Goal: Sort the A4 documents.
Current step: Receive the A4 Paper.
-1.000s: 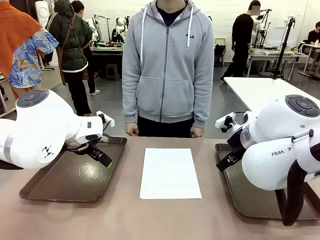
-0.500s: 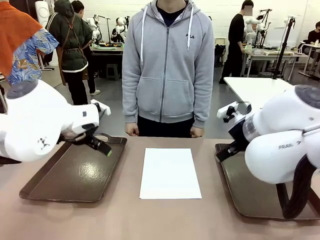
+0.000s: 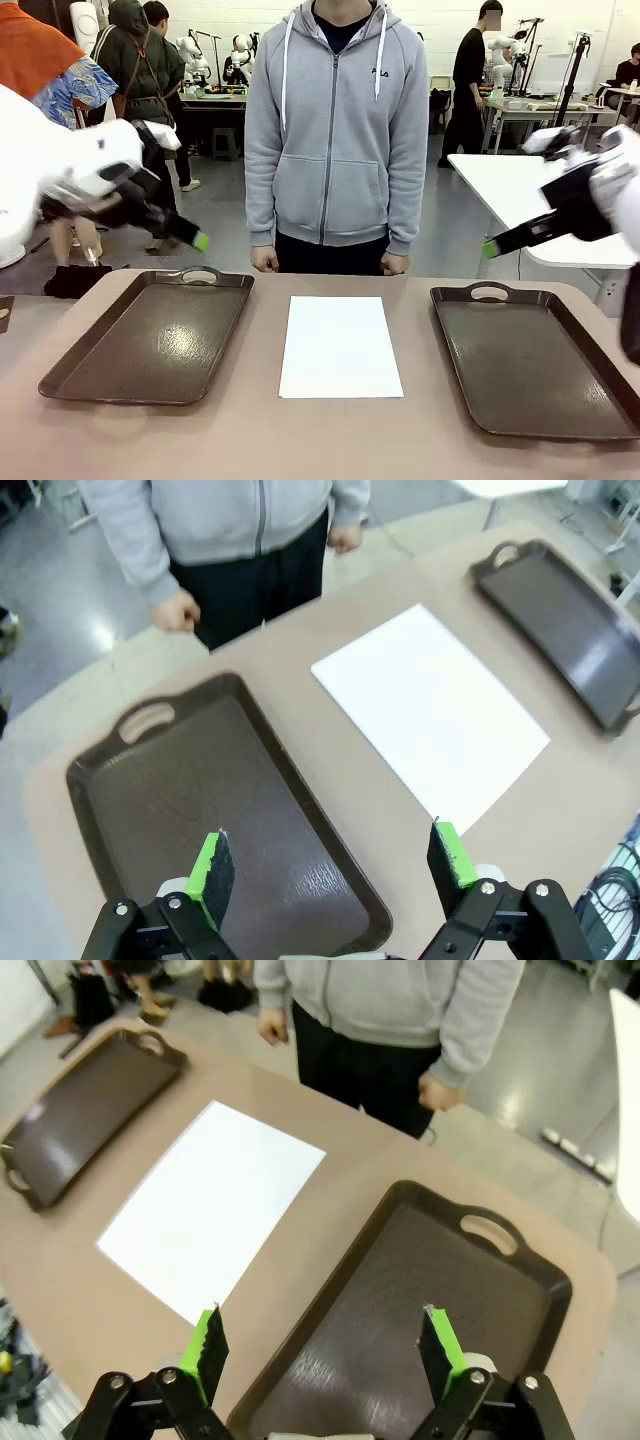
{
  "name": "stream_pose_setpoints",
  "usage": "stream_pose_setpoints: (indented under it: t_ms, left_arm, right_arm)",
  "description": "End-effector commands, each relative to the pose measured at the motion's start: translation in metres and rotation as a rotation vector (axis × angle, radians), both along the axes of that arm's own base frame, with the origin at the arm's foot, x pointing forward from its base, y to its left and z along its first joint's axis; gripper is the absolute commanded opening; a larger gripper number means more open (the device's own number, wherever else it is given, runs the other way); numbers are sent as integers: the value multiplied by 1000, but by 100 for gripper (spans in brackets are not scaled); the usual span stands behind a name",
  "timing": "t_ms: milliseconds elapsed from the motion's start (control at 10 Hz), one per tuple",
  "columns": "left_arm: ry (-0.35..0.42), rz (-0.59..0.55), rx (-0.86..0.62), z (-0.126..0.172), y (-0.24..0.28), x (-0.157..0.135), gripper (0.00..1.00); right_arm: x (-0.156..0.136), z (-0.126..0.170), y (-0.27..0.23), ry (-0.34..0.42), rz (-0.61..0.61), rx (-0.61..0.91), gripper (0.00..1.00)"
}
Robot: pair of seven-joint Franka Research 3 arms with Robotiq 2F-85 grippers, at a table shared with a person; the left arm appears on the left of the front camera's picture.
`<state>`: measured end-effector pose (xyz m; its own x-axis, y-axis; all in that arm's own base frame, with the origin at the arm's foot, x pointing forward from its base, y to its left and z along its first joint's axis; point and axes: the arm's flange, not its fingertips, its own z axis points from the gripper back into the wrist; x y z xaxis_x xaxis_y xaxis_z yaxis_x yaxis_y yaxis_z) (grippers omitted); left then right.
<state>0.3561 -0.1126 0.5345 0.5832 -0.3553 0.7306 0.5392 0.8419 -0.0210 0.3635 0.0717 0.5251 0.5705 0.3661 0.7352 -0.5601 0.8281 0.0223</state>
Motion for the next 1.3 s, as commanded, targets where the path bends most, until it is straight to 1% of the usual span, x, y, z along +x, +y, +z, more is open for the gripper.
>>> stream_pose_setpoints:
  t_ms: [0,200,300,500,600,700,900,1000,1200]
  left_arm:
    - [-84,-106,-75,-22,48,-90,100]
    - [-90,-145,-63,-18,63,-101,100]
    - [-85,-147,-54,-18,71,-104,100]
    - [-17,-142,-9,-27,83,-100,100]
    - [-1,-133,-30,-31,90,-97,100]
    - [6,-134,-72,-35,99,-97,100]
    - [-19,-109,-122,-37,110,-107,100]
    - [-22,-124,-127,-36,111,-111,100]
    - [1,-150,-146,-41,107,-113,100]
  right_arm:
    - [-66,-10,-39,-36,108,85,100]
    - [-80,-3,-52,-95,200,148,100]
    - [-82,-3,-57,-105,209,166,100]
    - [-80,-2,-61,-97,232,196,100]
    - [-78,-2,-62,-95,231,201,100]
    - [-77,-2,-63,-94,232,202,100]
    - [-74,-1,-67,-103,197,174,100]
    - [-70,-3,-67,-94,209,178,100]
    - [-64,-6,-64,-80,218,164,100]
